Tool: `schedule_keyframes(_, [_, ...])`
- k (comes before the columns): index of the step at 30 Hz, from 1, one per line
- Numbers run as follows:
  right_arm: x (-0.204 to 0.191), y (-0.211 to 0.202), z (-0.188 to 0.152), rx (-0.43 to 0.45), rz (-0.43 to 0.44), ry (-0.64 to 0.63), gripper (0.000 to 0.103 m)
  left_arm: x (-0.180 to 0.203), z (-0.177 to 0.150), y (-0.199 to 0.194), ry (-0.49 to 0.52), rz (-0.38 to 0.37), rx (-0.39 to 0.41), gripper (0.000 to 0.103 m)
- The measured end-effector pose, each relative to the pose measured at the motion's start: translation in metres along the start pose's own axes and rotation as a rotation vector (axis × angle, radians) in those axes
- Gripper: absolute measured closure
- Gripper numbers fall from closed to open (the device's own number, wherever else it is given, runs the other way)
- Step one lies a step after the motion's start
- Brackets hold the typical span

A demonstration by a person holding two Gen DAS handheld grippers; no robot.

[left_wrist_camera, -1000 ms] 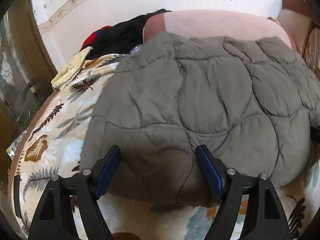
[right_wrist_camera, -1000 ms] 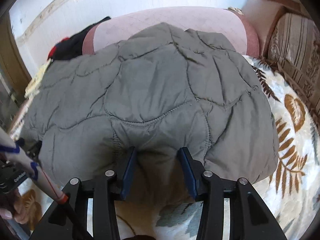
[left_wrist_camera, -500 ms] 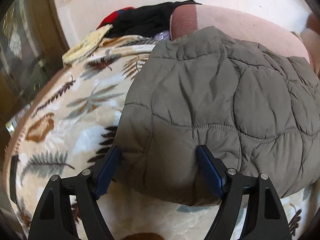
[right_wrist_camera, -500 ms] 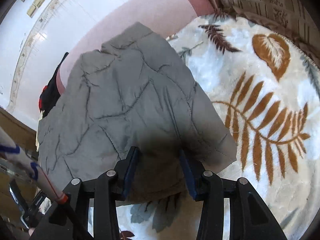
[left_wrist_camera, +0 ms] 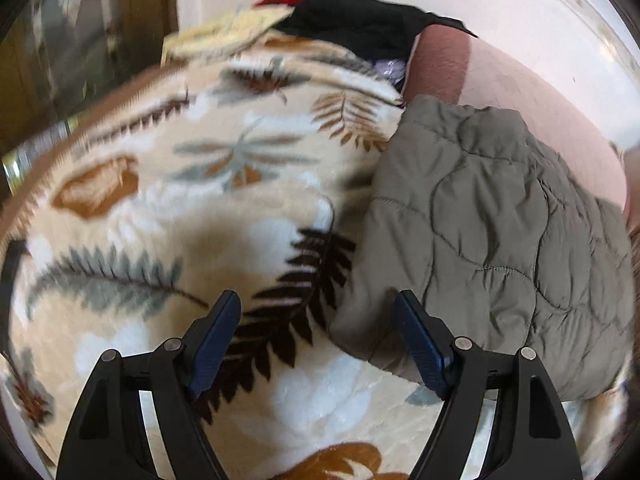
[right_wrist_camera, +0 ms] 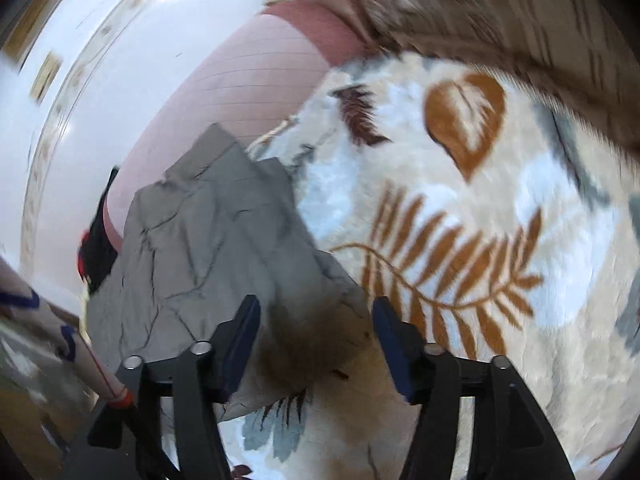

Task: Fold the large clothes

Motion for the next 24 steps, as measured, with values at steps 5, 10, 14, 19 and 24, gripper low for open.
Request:
schedule_keyframes(5, [0.013,0.01,-0.002,-0.056,0.047,0.12,0.031,-0.011,-0.007,0.007,-0.116,-0.118,-0.066,0.021])
schedule_keyframes(10, [0.008,0.016,-0.006,-0.072,0.051,0.109,0.03,-0.016,-0.012,0.012,-0.183,-0.18,-0.091,0.021])
schedule_keyframes(14, [0.009,0.019,-0.007,-0.077,0.052,0.123,0.028,-0.012,-0.012,0.014,-0.181,-0.182,-0.085,0.021])
schedule_keyframes(19, [0.016,0.03,-0.011,-0.104,0.069,0.152,0.027,0.002,-0.011,0.018,-0.141,-0.159,-0.055,0.021])
schedule_keyframes(24, [0.017,0.043,-0.015,-0.125,0.096,0.173,0.026,0.008,-0.009,0.024,-0.148,-0.152,-0.027,0.02])
Point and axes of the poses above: each gripper's, at about its wrist camera, not at the fingertips, and y roughly the way its jaws point, x to its right, z to its top, the point moved 5 cm from there along y, roughly the way its jaws point, and after that the axes turned 8 degrees about y, right-handed, at the moved point
